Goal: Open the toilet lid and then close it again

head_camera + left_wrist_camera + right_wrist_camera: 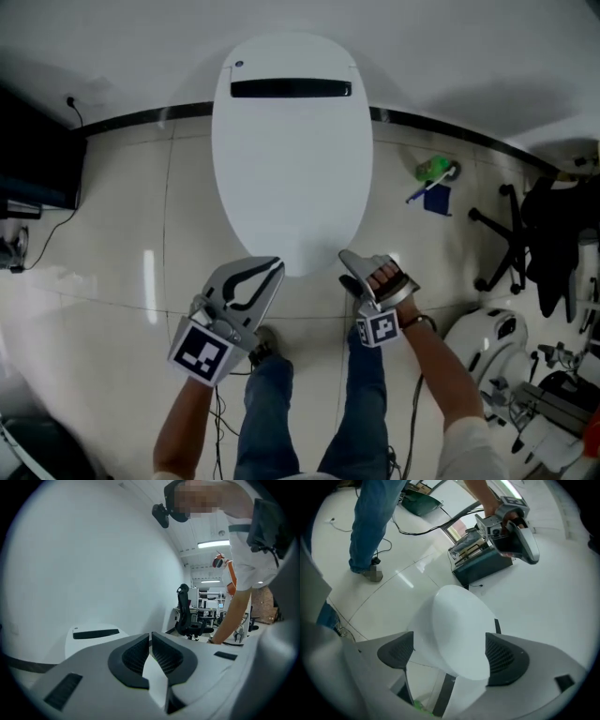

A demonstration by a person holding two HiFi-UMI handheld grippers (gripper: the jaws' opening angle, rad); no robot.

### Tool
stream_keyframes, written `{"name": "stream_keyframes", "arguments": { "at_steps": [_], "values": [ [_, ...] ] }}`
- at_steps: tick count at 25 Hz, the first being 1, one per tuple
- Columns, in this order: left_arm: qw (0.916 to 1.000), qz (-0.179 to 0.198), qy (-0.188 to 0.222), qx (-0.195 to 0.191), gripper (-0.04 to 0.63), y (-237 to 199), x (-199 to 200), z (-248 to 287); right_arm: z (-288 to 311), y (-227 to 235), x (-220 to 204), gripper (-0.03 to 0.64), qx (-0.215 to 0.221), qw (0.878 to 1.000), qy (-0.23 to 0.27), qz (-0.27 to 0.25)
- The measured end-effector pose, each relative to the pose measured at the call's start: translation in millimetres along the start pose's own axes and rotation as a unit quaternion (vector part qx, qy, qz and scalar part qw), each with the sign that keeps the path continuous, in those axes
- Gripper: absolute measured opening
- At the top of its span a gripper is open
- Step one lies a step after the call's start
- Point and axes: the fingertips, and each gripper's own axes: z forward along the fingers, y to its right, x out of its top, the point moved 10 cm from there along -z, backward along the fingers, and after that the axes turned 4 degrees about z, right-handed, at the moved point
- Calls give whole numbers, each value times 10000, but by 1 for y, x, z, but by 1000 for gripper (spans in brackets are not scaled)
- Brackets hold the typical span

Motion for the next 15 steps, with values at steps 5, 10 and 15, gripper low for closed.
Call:
{"name": "stream_keyframes", "arguments": {
  "at_steps": [5,10,15],
  "values": [
    [9983,-213,55,534,6,9,-37,18,47,-21,-17,480,-163,9966,556,-591],
    [9948,-419,114,919,6,17,-51,26,74,-27,-22,480,-341,9921,824,-884],
    [9926,-436,78,1130,6,13,-50,27,78,-29,-26,463,-218,9875,1010,-1194]
  ]
}}
